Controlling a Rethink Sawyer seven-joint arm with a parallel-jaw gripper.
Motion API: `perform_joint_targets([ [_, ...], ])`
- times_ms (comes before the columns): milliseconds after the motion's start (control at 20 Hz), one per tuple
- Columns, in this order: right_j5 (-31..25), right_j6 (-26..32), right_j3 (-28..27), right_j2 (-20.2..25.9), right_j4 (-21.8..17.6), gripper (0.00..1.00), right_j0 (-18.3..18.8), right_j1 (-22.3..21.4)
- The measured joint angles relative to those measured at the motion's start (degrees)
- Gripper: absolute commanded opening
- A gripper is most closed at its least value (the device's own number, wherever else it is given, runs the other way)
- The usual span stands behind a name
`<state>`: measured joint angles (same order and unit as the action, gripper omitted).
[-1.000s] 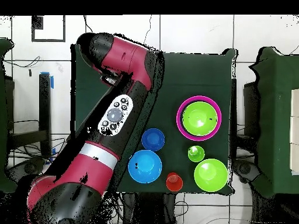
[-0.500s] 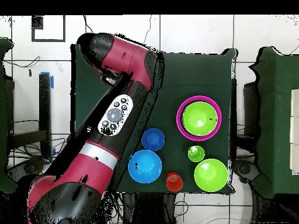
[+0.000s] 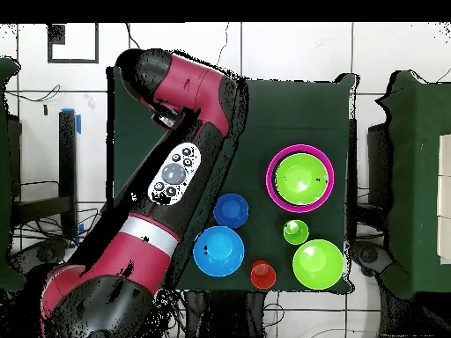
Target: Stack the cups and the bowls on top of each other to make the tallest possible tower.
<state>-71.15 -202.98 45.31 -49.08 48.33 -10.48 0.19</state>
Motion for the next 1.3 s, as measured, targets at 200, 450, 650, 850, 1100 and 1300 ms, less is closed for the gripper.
perform_joint_targets([
  [200,0.0,0.0,0.0,0.0,0.0,1.0,0.31,-0.11],
  [450,0.0,0.0,-0.01,0.0,-1.23,1.0,0.9,-0.1],
  [650,0.0,0.0,-0.04,0.0,-2.78,1.0,1.56,-0.1],
  [850,-0.02,0.0,-0.61,0.0,-3.81,1.0,2.29,-0.07],
  [1100,-1.11,0.0,-5.15,-0.01,-4.48,1.0,5.61,0.22],
  [1300,-1.48,0.0,-7.2,-0.02,-4.51,1.0,7.23,0.19],
])
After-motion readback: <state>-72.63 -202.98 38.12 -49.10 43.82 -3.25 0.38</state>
